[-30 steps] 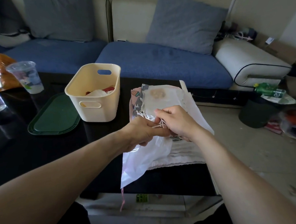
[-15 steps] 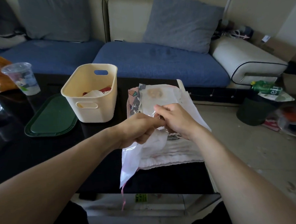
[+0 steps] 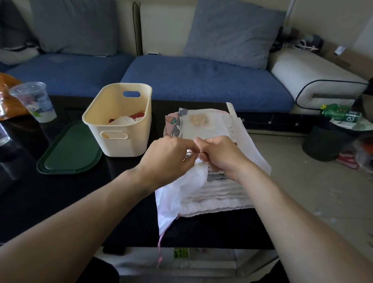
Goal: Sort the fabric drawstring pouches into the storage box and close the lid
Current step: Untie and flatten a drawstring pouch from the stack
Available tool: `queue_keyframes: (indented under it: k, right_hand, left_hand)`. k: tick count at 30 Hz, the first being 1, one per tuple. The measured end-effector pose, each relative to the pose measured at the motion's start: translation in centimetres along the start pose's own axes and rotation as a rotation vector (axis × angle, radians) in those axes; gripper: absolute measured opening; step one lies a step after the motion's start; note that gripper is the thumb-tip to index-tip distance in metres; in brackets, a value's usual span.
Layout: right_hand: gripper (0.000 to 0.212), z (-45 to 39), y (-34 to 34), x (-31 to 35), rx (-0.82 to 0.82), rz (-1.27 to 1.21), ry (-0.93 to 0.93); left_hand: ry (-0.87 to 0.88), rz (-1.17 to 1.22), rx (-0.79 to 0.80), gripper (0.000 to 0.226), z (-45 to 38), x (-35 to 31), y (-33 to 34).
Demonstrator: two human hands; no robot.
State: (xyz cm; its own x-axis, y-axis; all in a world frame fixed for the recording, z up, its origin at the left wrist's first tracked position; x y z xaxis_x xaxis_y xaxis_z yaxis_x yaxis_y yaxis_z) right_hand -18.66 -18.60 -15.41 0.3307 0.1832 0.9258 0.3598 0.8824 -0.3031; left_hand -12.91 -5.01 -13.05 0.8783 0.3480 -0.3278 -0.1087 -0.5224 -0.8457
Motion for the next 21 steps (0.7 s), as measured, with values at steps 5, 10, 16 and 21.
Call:
queue_keyframes:
  k: [5, 10, 16, 21]
  right_hand:
    - [0.017, 0.0, 0.4, 0.4, 0.167, -0.138, -0.066]
    - [0.018, 0.1, 0.3, 0.2, 0.190, -0.071, -0.054]
    - [0.019, 0.0, -0.4, 0.9, 0.011, 0.102, -0.357]
    - [0.016, 0.4, -0.6, 1.3, -0.002, 0.034, -0.332]
  left_hand:
    - [-0.431, 0.444, 0.181, 0.014, -0.4, 2.3, 0.0]
    - [-0.719, 0.928, 0.475, 0.024, 0.3, 3.0, 0.3]
    - [-0.883, 1.278, 0.396, 0.016, 0.4, 2.5, 0.7]
    - [-0.932, 1.385, 0.258, 0.019, 0.0, 1.9, 0.9]
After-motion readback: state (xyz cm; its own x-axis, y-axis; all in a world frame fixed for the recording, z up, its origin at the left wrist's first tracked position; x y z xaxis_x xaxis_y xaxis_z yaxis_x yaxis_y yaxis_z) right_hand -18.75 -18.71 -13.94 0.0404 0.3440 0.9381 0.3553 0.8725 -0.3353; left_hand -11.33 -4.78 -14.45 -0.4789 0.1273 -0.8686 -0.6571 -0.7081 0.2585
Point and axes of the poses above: each hand's wrist, its own z-axis away from the middle knuckle, its own y-axis out of the palm, x = y × z, the point moved 4 cm from there along -z, towards the middle knuckle, and after that the axes turned 2 degrees about y, right-handed, at the moved point
